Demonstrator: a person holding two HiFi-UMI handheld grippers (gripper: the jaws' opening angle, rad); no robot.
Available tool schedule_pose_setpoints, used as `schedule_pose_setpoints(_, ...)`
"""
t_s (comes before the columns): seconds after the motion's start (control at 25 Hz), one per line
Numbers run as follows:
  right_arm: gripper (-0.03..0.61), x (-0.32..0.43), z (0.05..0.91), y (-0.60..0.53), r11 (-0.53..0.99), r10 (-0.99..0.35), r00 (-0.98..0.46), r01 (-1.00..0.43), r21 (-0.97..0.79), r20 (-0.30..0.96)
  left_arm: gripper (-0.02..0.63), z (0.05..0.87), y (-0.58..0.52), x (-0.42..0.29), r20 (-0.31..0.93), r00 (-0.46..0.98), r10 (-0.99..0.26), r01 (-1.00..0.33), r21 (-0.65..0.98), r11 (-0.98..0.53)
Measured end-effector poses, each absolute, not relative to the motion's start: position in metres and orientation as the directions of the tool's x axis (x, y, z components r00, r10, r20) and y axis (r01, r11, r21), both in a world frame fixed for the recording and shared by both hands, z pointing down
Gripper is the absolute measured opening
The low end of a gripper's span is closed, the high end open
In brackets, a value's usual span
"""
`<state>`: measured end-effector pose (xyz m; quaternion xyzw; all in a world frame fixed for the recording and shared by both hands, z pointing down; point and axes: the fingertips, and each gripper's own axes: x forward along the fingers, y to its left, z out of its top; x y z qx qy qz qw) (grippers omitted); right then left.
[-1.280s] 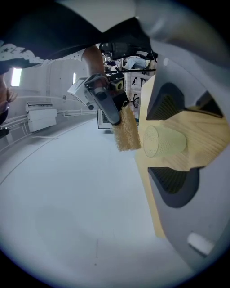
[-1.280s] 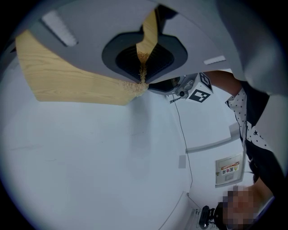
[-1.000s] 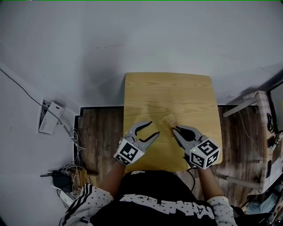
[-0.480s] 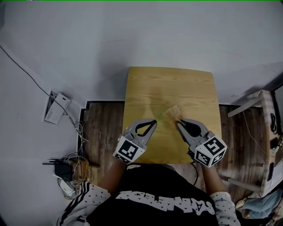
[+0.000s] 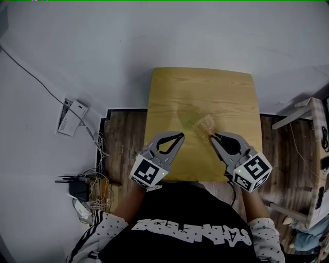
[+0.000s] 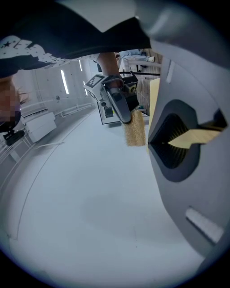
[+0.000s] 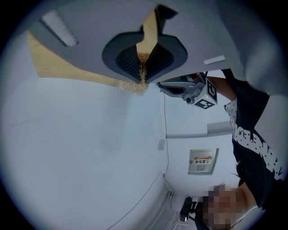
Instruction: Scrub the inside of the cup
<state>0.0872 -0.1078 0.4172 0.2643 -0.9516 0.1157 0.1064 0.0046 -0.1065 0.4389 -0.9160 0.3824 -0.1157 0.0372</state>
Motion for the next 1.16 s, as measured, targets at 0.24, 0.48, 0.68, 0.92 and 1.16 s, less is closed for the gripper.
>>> schedule_pose_setpoints(0.24,0.034,0.089,0.413,-0.102,0.845,-0.473,-0.844,-0.516,-0.142,0.255,0.002,0.436,-0.098,0.007,0.191,0.68,-0.708,-0.686,-0.175,-0.706)
schedule_pose_setpoints(0.48,0.034,0.089,0.412,-0.096,0.845,-0.473,-0.846,-0.515,-0.144,0.247,0.002,0.433,-0.089,0.004,0.209,0.664,-0.718,-0.708,-0.132,-0.694)
schedule_pose_setpoints(0.68,0.034,0.092,0.414,-0.091,0.843,-0.474,-0.843,-0.518,-0.145,0.256,0.002,0.436,-0.083,0.008,0.231,0.664,-0.712,-0.708,-0.113,-0.697)
schedule_pose_setpoints(0.92,0.034,0.092,0.413,-0.085,0.85,-0.462,-0.845,-0.509,-0.138,0.269,0.002,0.438,-0.081,0.008,0.238,0.656,-0.716,-0.713,-0.115,-0.691)
schedule_pose_setpoints(1.16,0.034,0.082,0.41,-0.087,0.867,-0.44,-0.859,-0.482,-0.124,0.26,0.002,0.433,-0.08,-0.003,0.233,0.639,-0.733,-0.731,-0.115,-0.673)
